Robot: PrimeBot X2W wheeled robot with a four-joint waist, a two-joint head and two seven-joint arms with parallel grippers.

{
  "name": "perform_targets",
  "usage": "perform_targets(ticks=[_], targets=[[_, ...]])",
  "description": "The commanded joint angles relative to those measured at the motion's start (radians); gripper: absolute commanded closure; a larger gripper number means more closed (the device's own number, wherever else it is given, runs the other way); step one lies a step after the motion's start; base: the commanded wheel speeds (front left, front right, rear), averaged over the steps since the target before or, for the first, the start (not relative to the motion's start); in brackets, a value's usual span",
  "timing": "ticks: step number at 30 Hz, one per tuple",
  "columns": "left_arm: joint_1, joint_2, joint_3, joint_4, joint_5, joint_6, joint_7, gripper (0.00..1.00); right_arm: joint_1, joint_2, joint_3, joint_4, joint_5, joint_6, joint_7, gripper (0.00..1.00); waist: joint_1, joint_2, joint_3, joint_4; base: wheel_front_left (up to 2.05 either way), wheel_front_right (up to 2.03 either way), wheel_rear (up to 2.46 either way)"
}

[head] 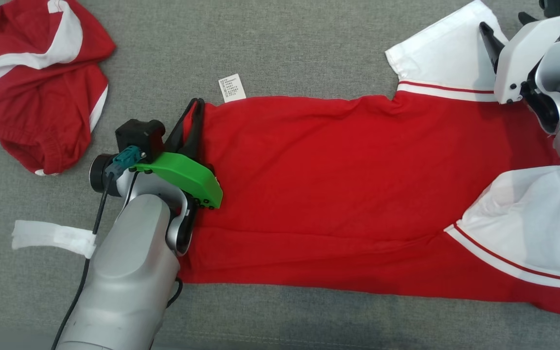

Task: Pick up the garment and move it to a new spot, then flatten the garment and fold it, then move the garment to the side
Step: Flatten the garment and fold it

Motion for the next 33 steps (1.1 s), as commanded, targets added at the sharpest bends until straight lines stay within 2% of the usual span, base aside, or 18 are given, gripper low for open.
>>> perform_targets(ticks=[1,7,8,10,11,12,20,33], targets=[[-0.021,0.001,-0.016,-0.008,-0.014,0.008,0.001,1.0,-0.021,-0.005,0.002,0.015,0.008,-0.002,0.003,0.0,-0.0001,0.0,0.023,0.025,0.0,0.0,0.0],[-0.031,0.001,-0.081,-0.031,-0.061,0.033,0.001,1.0,-0.068,0.003,0.012,0.08,0.012,-0.002,0.004,0.0,-0.0001,0.0,0.038,0.049,0.0,0.0,0.0],[-0.033,0.001,-0.087,-0.033,-0.068,0.037,0.001,1.0,-0.07,0.009,0.014,0.091,0.014,-0.002,0.008,0.09,-0.0001,0.0,0.04,0.05,0.0,0.0,0.0],[-0.035,0.001,-0.095,-0.035,-0.077,0.042,0.001,1.0,-0.074,0.015,0.017,0.108,0.016,-0.002,-0.001,0.59,-0.0001,0.0,0.041,0.05,0.0,0.0,0.0],[-0.035,0.001,-0.097,-0.035,-0.081,0.045,0.001,1.0,-0.077,0.015,0.022,0.112,0.011,-0.002,-0.013,0.87,-0.0001,0.0,0.041,0.049,0.0,0.0,0.0],[-0.034,0.001,-0.098,-0.036,-0.084,0.046,0.001,1.0,-0.079,0.014,0.022,0.116,0.012,-0.002,-0.026,1.0,-0.0001,0.0,0.04,0.048,0.0,0.0,0.0],[-0.027,0.001,-0.071,-0.023,-0.063,0.052,0.001,1.0,-0.085,0.009,0.041,0.107,0.028,-0.002,-0.134,1.0,-0.0001,0.0,0.022,0.017,0.0,0.0,0.0],[0.045,0.002,0.073,-0.021,0.03,0.019,0.001,1.0,0.051,-0.025,0.172,-0.072,0.191,-0.002,-0.29,1.0,-0.0001,0.0,-0.068,-0.051,0.0,0.0,0.0]])
